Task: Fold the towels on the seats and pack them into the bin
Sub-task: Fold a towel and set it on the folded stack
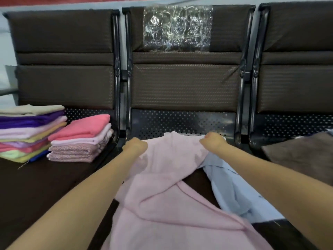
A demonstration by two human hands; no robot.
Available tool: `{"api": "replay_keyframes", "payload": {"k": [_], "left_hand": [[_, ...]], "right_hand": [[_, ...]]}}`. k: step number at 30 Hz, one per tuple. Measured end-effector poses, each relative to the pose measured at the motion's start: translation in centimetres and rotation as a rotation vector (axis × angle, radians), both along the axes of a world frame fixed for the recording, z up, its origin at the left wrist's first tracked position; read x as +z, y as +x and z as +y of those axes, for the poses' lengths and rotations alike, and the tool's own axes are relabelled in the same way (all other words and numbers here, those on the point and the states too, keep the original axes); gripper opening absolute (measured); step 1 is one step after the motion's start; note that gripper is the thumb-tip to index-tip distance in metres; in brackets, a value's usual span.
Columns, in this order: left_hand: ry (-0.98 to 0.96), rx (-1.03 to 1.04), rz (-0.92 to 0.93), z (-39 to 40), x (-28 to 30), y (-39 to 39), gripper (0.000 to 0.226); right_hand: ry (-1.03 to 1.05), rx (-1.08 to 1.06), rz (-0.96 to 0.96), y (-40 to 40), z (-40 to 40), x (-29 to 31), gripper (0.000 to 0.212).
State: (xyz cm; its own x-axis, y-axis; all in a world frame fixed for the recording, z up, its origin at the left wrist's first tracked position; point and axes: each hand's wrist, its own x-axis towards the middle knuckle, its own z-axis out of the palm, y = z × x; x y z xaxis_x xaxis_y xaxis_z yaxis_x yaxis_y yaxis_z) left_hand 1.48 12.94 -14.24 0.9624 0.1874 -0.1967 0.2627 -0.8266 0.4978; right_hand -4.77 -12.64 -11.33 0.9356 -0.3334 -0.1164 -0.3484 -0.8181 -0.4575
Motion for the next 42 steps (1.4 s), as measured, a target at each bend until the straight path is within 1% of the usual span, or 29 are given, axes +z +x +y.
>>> {"api": "replay_keyframes", "payload": {"k": [1, 3, 4, 5, 7, 8, 9, 11, 12, 14, 16, 18, 21, 24, 26, 27, 29, 30, 32, 34, 35, 37, 39, 41, 42], "left_hand": [[0.025, -0.04, -0.019, -0.1, 0.2, -1.1, 0.031], [0.042, -0.131, -0.03, -0.7, 1.0, -3.7, 0.024], [0.051, -0.178, -0.022, -0.9, 1.4, -5.4, 0.025], [0.049, -0.213, -0.03, -1.0, 1.4, -6.5, 0.028], [0.062, -0.248, -0.007, -1.2, 0.7, -8.8, 0.033], [0.07, -0.263, -0.002, -0.9, 0.4, -10.2, 0.035], [0.069, -0.272, 0.005, -0.8, 0.2, -10.9, 0.038], [0.081, -0.293, 0.026, -0.2, 0.2, -12.6, 0.043], [0.082, -0.307, 0.044, 0.2, 0.3, -13.0, 0.045], [0.084, -0.315, 0.068, 0.9, 0.4, -13.5, 0.049], [0.067, -0.284, 0.075, 1.5, 0.5, -13.7, 0.054], [0.049, -0.25, 0.09, 1.7, 0.6, -13.9, 0.055], [0.08, -0.294, 0.058, 1.6, 0.4, -13.9, 0.059], [0.174, -0.366, 0.033, 1.6, -0.4, -13.9, 0.063], [0.258, -0.417, 0.037, 1.2, -0.8, -14.0, 0.057], [0.289, -0.442, 0.05, 0.8, -1.0, -14.0, 0.053], [0.315, -0.432, 0.034, 0.1, -1.0, -14.6, 0.053], [0.325, -0.426, -0.012, -0.3, -0.8, -15.0, 0.054], [0.35, -0.479, -0.179, -1.2, -0.1, -15.7, 0.051], [0.29, -0.535, -0.311, -1.8, 0.9, -16.8, 0.048], [0.231, -0.559, -0.314, -2.0, 1.3, -17.4, 0.045], [0.125, -0.635, -0.228, -1.7, 1.7, -18.8, 0.043], [0.152, -0.789, -0.122, -1.0, 1.3, -20.2, 0.042], [0.2, -0.91, -0.079, -0.1, 0.6, -20.7, 0.029], [0.198, -0.931, -0.069, 0.1, 0.5, -20.7, 0.021]], "right_hand": [[0.021, 0.054, -0.002, -1.6, 0.5, 0.1, 0.026], [0.177, 0.141, 0.02, -4.9, 1.4, 0.7, 0.029], [0.234, 0.193, 0.056, -7.2, 2.0, 0.6, 0.03], [0.22, 0.252, 0.117, -9.2, 2.7, 0.3, 0.032], [0.053, 0.361, 0.213, -11.9, 3.6, -1.0, 0.033], [-0.047, 0.402, 0.19, -12.8, 3.9, -1.7, 0.032], [-0.096, 0.423, 0.139, -13.0, 4.1, -2.1, 0.031], [-0.084, 0.461, 0.054, -13.3, 4.4, -2.7, 0.03], [-0.079, 0.462, 0.049, -13.4, 4.5, -2.8, 0.029], [-0.045, 0.407, 0.052, -13.4, 4.2, -2.6, 0.027], [0.01, 0.32, 0.009, -13.3, 3.0, -1.7, 0.032], [0.025, 0.195, -0.013, -13.2, 0.9, -0.4, 0.037], [0.085, -0.041, -0.036, -13.4, -3.6, 0.7, 0.029], [0.033, -0.182, 0.118, -14.9, -7.4, 0.8, 0.024], [0.016, -0.189, 0.183, -15.7, -9.1, 0.5, 0.022], [0.001, -0.165, 0.193, -15.8, -9.8, 0.2, 0.022], [-0.055, -0.082, 0.16, -15.8, -10.1, -0.4, 0.02], [-0.095, -0.032, 0.113, -15.7, -9.9, -0.6, 0.015], [-0.179, 0.071, -0.049, -15.8, -8.8, -0.6, 0.015], [-0.2, 0.226, -0.203, -16.4, -6.6, 0.2, 0.016], [-0.164, 0.323, -0.215, -16.9, -5.3, 0.6, 0.015], [-0.026, 0.532, -0.106, -18.5, -2.4, 1.5, 0.018], [0.066, 0.728, 0.052, -20.0, -0.4, 1.6, 0.022], [-0.014, 0.884, 0.135, -20.9, 0.8, 0.9, 0.031], [-0.055, 0.927, 0.145, -21.1, 1.0, 0.4, 0.032]]}}
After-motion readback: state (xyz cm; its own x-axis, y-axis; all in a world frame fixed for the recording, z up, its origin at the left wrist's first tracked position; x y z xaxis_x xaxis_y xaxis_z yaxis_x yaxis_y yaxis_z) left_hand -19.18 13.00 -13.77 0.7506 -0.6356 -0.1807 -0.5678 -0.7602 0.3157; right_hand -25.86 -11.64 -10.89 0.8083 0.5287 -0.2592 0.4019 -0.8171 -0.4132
